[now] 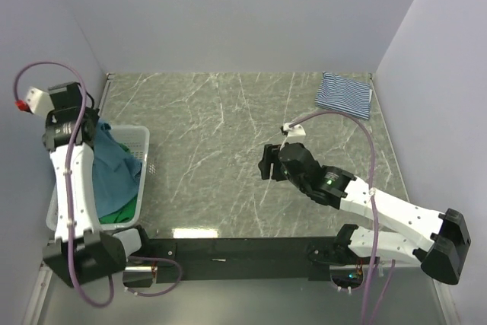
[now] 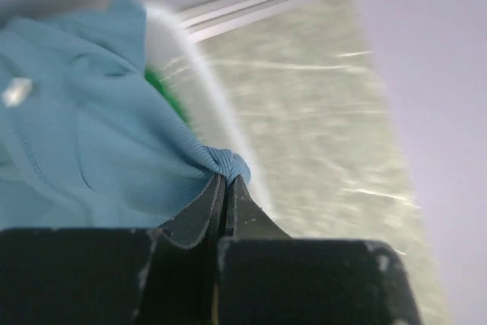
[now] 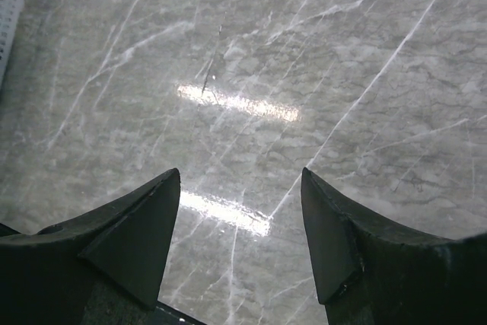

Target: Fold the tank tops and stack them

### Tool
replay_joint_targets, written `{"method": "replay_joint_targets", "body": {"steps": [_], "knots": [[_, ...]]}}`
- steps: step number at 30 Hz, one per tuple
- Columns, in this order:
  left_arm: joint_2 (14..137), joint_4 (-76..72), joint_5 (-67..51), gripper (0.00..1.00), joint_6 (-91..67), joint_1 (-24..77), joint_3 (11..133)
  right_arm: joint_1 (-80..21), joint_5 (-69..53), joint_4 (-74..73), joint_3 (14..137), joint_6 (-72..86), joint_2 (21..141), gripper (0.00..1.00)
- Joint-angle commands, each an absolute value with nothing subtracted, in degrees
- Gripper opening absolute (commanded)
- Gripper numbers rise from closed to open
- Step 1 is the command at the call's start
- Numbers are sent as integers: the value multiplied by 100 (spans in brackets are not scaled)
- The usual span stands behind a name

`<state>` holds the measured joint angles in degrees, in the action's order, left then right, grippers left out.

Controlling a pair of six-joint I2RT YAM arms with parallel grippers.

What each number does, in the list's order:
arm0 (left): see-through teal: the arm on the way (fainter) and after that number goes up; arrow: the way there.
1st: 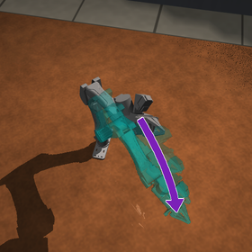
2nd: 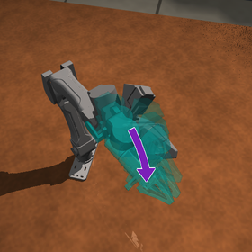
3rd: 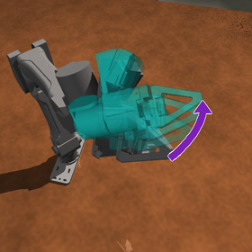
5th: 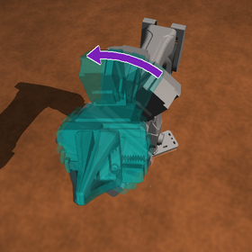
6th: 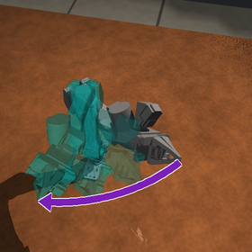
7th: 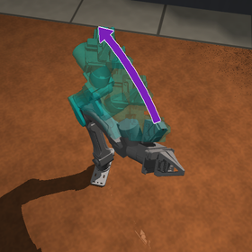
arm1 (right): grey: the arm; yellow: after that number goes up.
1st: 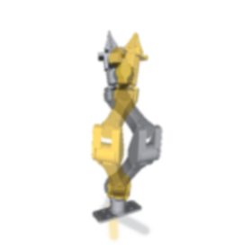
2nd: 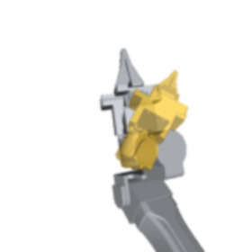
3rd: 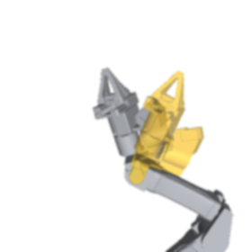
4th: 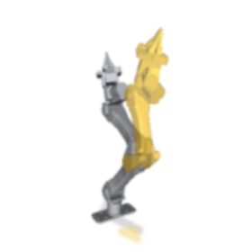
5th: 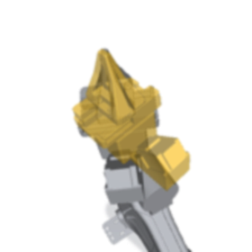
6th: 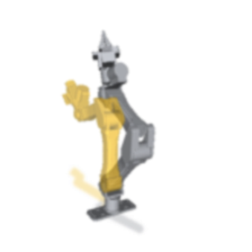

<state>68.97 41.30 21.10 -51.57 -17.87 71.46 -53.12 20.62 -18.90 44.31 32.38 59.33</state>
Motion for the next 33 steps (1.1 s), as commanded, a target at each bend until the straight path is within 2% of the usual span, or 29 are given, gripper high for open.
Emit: {"method": "replay_joint_targets", "body": {"steps": [1, 5, 14, 21, 24, 26, 27, 29, 30, 31, 33], "knots": [[6259, 3842, 1347, 1, -4756, -1793, 7646, -5361, 2338, -1916, 4772, 3252, 5652, 71], [6143, 3822, 984, 1, -4597, -1373, 8679, -5370, 2505, -2030, 4983, 3173, 5564, 71], [6846, 4026, 1389, 1, -4298, 956, 11028, -5361, 3022, -2179, 5247, 3006, 5160, 71], [7215, 3736, 1845, 1, -4070, 3318, 11162, -5353, 3594, -2259, 5186, 3041, 4650, 71], [7094, 3385, 1689, 1, -4095, 3638, 10444, -5361, 3752, -2232, 5063, 3085, 4421, 72], [6996, 3112, 1792, 8, -4157, 3630, 9682, -5353, 3762, -2189, 4975, 3085, 4333, 74], [7048, 3111, 1993, 19, -4201, 3438, 9485, -5353, 3770, -2154, 4879, 3085, 4333, 75], [7259, 2920, 1253, 23, -4332, 2912, 8986, -5353, 3788, -2118, 4799, 3102, 4447, 78], [7634, 2779, 317, 36, -4324, 2457, 8835, -5353, 3771, -2075, 4703, 3111, 4613, 78], [7907, 2777, 160, 41, -4281, 2339, 8798, -5344, 3666, -2013, 4650, 3120, 4719, 79], [8716, 3233, 228, 47, -4184, 2242, 9060, -5344, 3464, -1881, 4518, 3208, 5069, 80]]}}
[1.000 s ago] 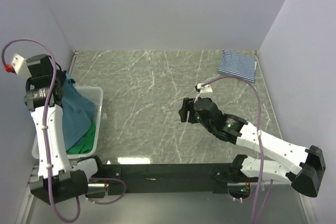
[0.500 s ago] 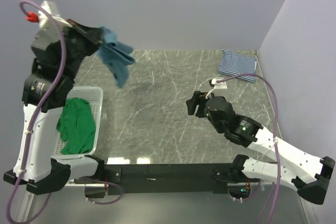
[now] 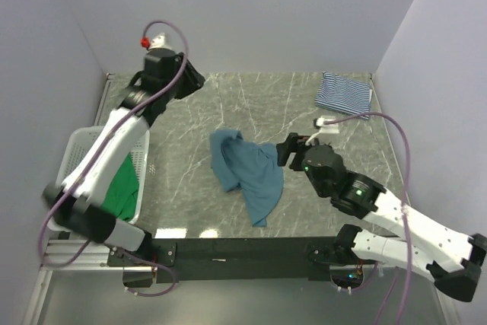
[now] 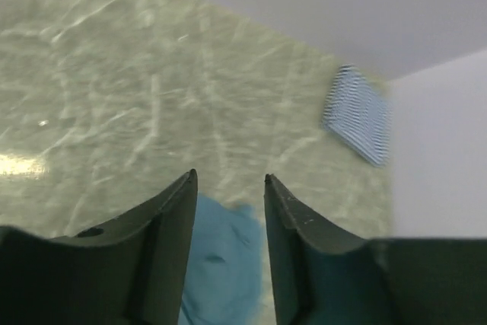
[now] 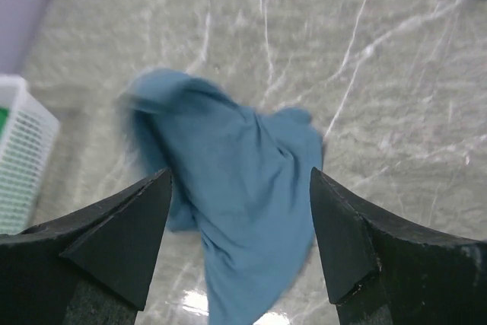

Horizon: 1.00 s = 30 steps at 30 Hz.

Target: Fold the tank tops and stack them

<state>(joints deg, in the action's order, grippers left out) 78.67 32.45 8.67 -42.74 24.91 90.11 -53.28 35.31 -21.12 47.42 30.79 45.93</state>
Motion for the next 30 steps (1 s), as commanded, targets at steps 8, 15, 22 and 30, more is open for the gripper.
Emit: {"method": "replay_joint_targets", "body": {"steps": [8, 15, 22, 30], "knots": [[7903, 2541, 509, 52, -4702, 2328, 7157, -5370, 2500, -1461, 3475, 3761, 5721, 76], [6673, 1663, 730, 39, -5439, 3521, 4915, -5117, 2917, -1125, 3075, 3930, 6116, 78], [6671, 1459, 1467, 28, -6502, 5535, 4079, -3438, 1857, -739, 4244, 3060, 7126, 70], [7645, 1678, 2241, 36, -6952, 7249, 4350, -2830, 1178, -808, 5720, 2541, 9014, 62]]}}
